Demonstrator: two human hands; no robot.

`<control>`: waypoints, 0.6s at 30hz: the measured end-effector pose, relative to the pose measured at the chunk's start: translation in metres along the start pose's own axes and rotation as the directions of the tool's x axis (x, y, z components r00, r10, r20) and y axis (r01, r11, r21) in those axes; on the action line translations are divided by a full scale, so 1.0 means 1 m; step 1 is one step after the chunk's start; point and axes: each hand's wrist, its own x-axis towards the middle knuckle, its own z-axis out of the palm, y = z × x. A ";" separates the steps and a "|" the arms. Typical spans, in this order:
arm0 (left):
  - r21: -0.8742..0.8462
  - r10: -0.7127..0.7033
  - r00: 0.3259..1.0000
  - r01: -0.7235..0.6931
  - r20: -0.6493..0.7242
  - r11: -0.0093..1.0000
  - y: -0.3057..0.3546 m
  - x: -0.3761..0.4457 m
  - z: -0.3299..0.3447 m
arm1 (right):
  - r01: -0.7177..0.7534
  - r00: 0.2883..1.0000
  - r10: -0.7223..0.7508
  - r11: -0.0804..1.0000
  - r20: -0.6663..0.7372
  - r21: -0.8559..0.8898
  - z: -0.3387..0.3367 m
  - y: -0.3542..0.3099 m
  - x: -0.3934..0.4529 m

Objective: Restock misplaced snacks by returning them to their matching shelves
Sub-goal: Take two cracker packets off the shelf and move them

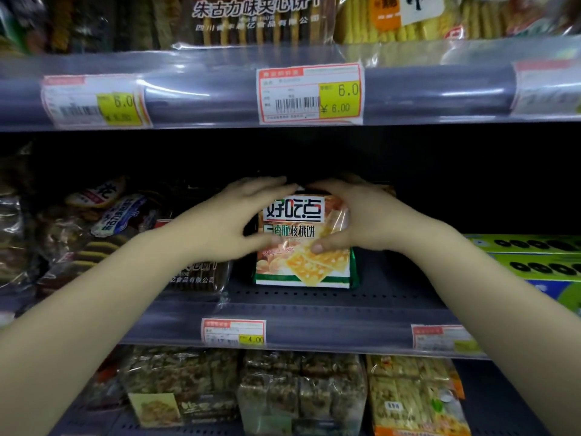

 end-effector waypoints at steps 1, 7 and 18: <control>0.070 -0.043 0.998 0.039 0.046 0.997 0.002 -0.002 0.004 | 0.016 1.000 -0.016 1.000 -0.013 -0.018 0.000 0.001 0.000; 0.304 -0.102 0.993 0.117 -0.065 0.945 0.015 -0.010 0.019 | 0.140 0.990 -0.142 0.953 0.013 -0.267 0.009 0.006 -0.011; 0.422 -0.173 0.982 0.189 -0.074 0.887 0.014 0.008 0.016 | 0.125 0.991 -0.103 0.931 0.082 -0.343 0.010 0.007 0.006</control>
